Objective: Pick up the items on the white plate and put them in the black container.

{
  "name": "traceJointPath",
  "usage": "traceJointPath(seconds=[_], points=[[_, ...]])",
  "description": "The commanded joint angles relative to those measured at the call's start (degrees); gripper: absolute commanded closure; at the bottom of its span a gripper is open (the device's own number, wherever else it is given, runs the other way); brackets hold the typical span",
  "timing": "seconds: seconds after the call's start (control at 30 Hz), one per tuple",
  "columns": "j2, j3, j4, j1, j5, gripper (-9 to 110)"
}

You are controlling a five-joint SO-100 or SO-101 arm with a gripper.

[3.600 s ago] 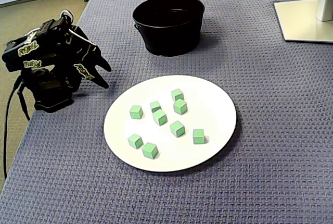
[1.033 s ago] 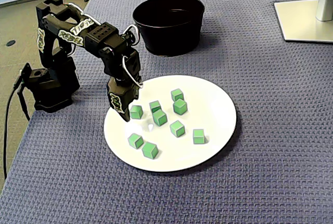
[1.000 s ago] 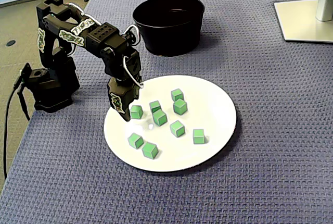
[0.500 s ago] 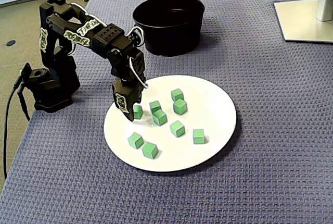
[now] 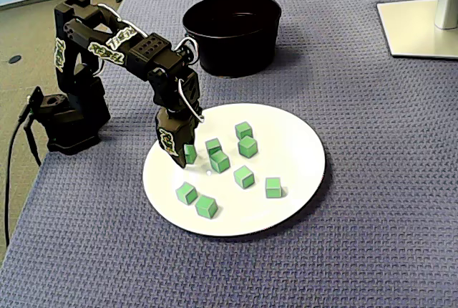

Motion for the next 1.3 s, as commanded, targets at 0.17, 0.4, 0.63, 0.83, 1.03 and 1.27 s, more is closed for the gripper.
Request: traceJointPath(seconds=[0.17, 0.4, 0.63, 0.83, 1.03, 1.27], points=[[2.2, 1.7, -1.7, -1.4, 4.6, 101], [22.7, -1.6, 10.5, -2.9, 20.7, 101], [46.4, -13.4, 15.7, -14.7, 42.0, 101], [50.0, -26.7, 10.8, -38.4, 51.2, 102], [27.4, -46.2, 14.9, -53.4, 55.4, 102], [-1.0, -59.9, 23.9, -59.8, 58.3, 102]])
